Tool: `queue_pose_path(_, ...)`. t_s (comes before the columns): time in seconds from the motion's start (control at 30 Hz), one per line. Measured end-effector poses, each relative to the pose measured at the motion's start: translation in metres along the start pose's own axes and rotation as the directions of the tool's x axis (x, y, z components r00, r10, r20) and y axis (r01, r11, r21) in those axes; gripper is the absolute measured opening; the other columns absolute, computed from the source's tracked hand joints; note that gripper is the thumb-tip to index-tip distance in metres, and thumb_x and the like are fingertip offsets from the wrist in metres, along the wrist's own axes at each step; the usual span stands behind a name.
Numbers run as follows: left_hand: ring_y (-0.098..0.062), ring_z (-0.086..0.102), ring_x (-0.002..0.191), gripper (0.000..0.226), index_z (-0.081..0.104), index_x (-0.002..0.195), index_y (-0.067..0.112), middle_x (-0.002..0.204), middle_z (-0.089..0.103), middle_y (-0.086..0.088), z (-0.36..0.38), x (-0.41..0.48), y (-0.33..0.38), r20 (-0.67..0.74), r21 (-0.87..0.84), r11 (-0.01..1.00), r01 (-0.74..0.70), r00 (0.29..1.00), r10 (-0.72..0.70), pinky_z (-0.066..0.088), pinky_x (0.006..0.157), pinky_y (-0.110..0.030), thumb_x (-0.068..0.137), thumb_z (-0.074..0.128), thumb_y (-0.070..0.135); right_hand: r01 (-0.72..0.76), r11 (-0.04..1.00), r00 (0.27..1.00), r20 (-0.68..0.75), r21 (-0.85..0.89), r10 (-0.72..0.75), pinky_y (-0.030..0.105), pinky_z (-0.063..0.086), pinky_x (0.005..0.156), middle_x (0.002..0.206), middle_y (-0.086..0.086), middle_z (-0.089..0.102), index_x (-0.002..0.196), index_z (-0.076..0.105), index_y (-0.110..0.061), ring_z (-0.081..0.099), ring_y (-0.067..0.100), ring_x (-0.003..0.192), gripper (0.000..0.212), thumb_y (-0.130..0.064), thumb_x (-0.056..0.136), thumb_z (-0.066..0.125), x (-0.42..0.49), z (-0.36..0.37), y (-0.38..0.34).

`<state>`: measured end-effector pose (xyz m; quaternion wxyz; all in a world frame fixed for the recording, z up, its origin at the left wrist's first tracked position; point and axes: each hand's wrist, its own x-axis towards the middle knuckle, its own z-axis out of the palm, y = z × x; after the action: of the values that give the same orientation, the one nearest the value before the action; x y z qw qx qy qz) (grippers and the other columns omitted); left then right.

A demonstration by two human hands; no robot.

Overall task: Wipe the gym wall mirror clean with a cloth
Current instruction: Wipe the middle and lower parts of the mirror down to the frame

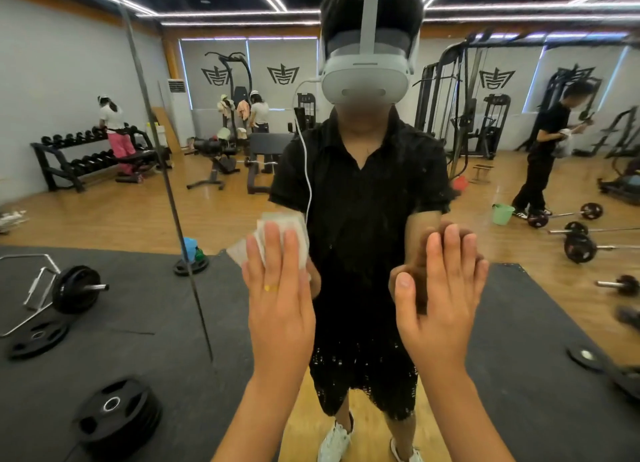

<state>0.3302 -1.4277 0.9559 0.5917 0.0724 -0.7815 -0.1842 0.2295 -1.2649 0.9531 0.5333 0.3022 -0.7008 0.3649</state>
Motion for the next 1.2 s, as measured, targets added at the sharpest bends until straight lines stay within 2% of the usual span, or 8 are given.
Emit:
queue_pose_path(0.13, -0.020, -0.004, 0.160, 0.053, 0.024, 0.160, 0.012, 0.172, 0.005, 0.008, 0.011, 0.009, 0.005, -0.051, -0.030, 0.999, -0.033, 0.998, 0.031, 0.011, 0.128, -0.055, 0.109, 0.038, 0.014, 0.003, 0.999, 1.000, -0.005, -0.039, -0.003, 0.049, 0.003, 0.129, 0.173, -0.008, 0.004, 0.159, 0.022, -0.009, 0.004, 0.021, 0.159, 0.063, -0.028, 0.104, 0.045, 0.002, 0.002, 0.001)
queue_pose_path(0.2, -0.021, -0.003, 0.159, 0.050, 0.031, 0.158, 0.007, 0.169, 0.012, 0.004, 0.010, 0.040, 0.021, -0.092, -0.045, 0.996, -0.073, 0.993, 0.068, 0.004, 0.130, -0.049, 0.110, 0.039, 0.013, 0.008, 0.999, 1.000, -0.006, -0.045, -0.008, 0.050, 0.004, 0.128, 0.173, -0.007, 0.004, 0.159, 0.022, -0.009, 0.005, 0.021, 0.159, 0.062, -0.029, 0.105, 0.044, 0.000, 0.002, 0.002)
queue_pose_path(0.33, -0.026, 0.001, 0.158, 0.047, 0.037, 0.157, 0.005, 0.166, 0.017, -0.002, 0.015, 0.077, 0.045, -0.117, -0.053, 0.990, -0.134, 0.985, 0.127, 0.002, 0.129, -0.048, 0.111, 0.037, 0.014, 0.018, 0.999, 1.000, -0.015, -0.044, -0.019, 0.051, 0.007, 0.128, 0.173, -0.005, 0.007, 0.158, 0.026, -0.007, 0.008, 0.023, 0.159, 0.059, -0.030, 0.107, 0.042, 0.000, 0.002, 0.002)
queue_pose_path(0.5, -0.024, 0.000, 0.160, 0.049, 0.024, 0.160, 0.012, 0.169, 0.015, 0.000, 0.028, 0.018, 0.036, -0.008, 0.025, 0.978, -0.207, 0.978, 0.207, 0.006, 0.130, -0.049, 0.112, 0.034, 0.019, 0.017, 0.998, 1.000, -0.012, -0.055, -0.017, 0.049, 0.006, 0.129, 0.173, -0.005, 0.007, 0.158, 0.026, -0.007, 0.009, 0.023, 0.159, 0.058, -0.032, 0.108, 0.040, -0.001, 0.002, 0.004)
queue_pose_path(0.63, -0.022, -0.001, 0.160, 0.050, 0.028, 0.158, 0.012, 0.168, 0.017, 0.000, 0.029, 0.029, 0.037, 0.006, 0.045, 0.968, -0.248, 0.969, 0.248, 0.006, 0.130, -0.049, 0.109, 0.039, 0.013, 0.018, 0.998, 1.000, -0.021, -0.067, -0.020, 0.050, 0.007, 0.129, 0.172, -0.005, 0.008, 0.157, 0.028, -0.007, 0.009, 0.023, 0.159, 0.056, -0.032, 0.108, 0.040, 0.001, 0.003, 0.004)
queue_pose_path(0.83, -0.021, -0.002, 0.158, 0.053, 0.034, 0.159, 0.009, 0.168, 0.021, -0.005, 0.020, 0.080, 0.063, -0.043, -0.039, 0.969, -0.242, 0.970, 0.240, 0.003, 0.129, -0.049, 0.107, 0.046, 0.003, 0.015, 0.997, 1.000, -0.026, -0.071, -0.017, 0.048, 0.007, 0.129, 0.172, -0.005, 0.008, 0.157, 0.029, -0.007, 0.010, 0.022, 0.159, 0.056, -0.030, 0.108, 0.041, 0.000, 0.004, 0.001)
queue_pose_path(1.0, -0.023, 0.000, 0.160, 0.058, 0.021, 0.161, 0.014, 0.170, 0.012, 0.002, 0.031, 0.022, 0.047, 0.010, 0.020, 0.967, -0.256, 0.967, 0.256, 0.008, 0.129, -0.051, 0.108, 0.042, 0.011, 0.014, 0.998, 1.000, 0.006, -0.056, -0.014, 0.047, 0.006, 0.129, 0.173, -0.006, 0.006, 0.159, 0.023, -0.009, 0.009, 0.021, 0.159, 0.058, -0.033, 0.109, 0.039, 0.002, 0.002, -0.001)
queue_pose_path(1.2, -0.021, -0.002, 0.159, 0.054, 0.032, 0.160, 0.010, 0.169, 0.020, -0.007, 0.038, 0.052, 0.071, -0.015, -0.010, 0.966, -0.258, 0.966, 0.258, 0.012, 0.128, -0.056, 0.107, 0.043, 0.008, -0.008, 0.999, 0.999, 0.034, -0.043, 0.009, 0.050, 0.007, 0.129, 0.171, -0.003, 0.013, 0.159, 0.024, -0.011, 0.016, 0.024, 0.158, 0.062, -0.026, 0.104, 0.047, 0.005, -0.009, -0.004)
